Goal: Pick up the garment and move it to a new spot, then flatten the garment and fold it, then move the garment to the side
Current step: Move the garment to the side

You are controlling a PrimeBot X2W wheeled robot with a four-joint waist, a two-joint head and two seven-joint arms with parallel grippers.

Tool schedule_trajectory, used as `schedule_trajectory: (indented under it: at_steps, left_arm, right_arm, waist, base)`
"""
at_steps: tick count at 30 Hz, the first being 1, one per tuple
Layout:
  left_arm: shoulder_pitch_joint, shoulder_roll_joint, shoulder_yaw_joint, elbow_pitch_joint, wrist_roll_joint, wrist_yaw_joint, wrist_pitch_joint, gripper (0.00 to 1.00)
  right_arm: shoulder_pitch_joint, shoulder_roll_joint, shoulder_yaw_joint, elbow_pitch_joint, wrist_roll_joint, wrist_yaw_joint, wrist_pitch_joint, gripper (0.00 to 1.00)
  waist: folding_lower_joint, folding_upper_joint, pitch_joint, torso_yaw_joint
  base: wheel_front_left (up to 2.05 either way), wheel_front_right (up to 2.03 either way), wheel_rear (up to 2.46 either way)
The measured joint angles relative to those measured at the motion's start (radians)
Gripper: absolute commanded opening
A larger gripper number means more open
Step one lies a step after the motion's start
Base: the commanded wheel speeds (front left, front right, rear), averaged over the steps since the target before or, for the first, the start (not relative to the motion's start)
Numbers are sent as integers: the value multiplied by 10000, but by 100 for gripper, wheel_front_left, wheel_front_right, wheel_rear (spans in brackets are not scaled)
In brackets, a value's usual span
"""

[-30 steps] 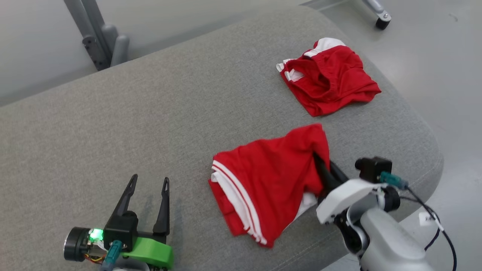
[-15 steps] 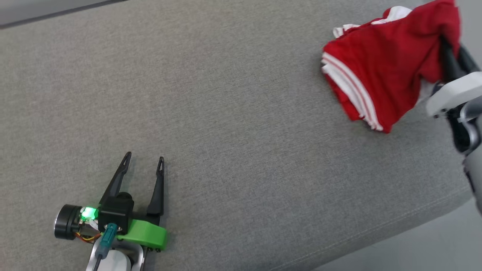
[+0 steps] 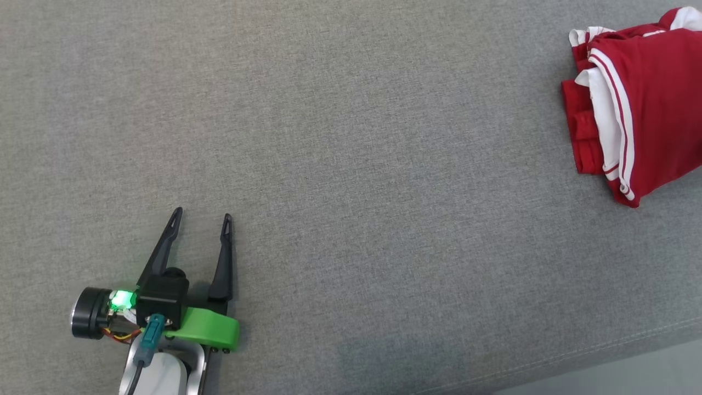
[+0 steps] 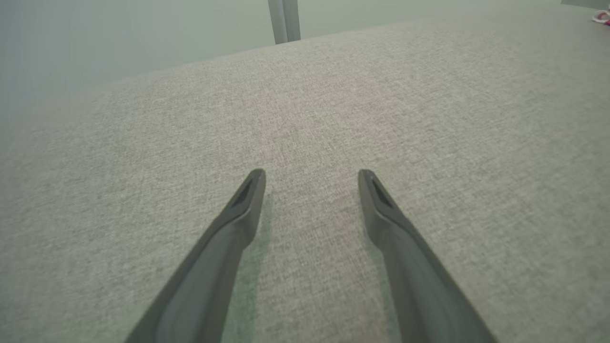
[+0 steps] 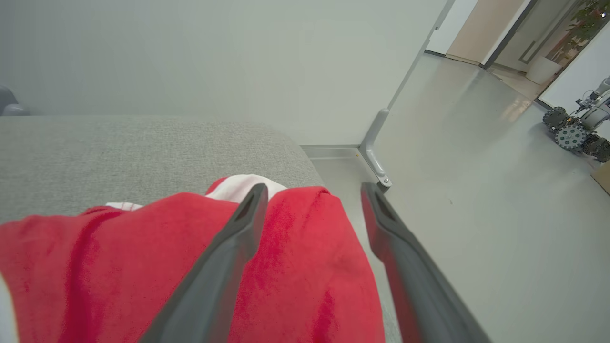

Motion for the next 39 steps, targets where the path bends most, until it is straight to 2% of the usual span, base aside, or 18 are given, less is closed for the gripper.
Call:
schedule_trajectory:
  at_steps: [4, 11, 16, 26, 34, 39]
  left_arm:
    - [60, -19, 169, 0, -121, 104, 0, 100]
    - [283, -159, 458, 23, -362, 203, 0, 100]
    - [453, -351, 571, 94, -477, 194, 0, 100]
    - [1335, -554, 777, 420, -625, 113, 0, 100]
    - [2065, -598, 1068, 522, -665, 46, 0, 100]
    - [2174, -619, 1235, 516, -671, 13, 0, 100]
  right_arm:
    - [53, 880, 136, -957, -504, 0, -249, 100]
    - [1788, 2341, 1241, -3923, 58, 0, -288, 100]
    - [3363, 2769, 1707, -5083, 531, 0, -293, 100]
    - [6109, 3641, 1891, -5471, 706, 0, -293, 100]
    - [7228, 3990, 1818, -5660, 660, 0, -293, 100]
    - [7599, 4067, 1641, -5787, 33, 0, -293, 100]
  waist:
    - [0, 0, -165, 137]
    - [-1, 0, -807, 203]
    - [-1, 0, -1372, 333]
    - [-2, 0, -2745, 717]
    - [-2, 0, -3845, 1028]
    - [-2, 0, -4339, 1215]
  base:
    - [0, 0, 0]
    - [0, 0, 0]
    - [0, 0, 0]
    - [0, 0, 0]
    - [0, 0, 0]
    - [0, 0, 0]
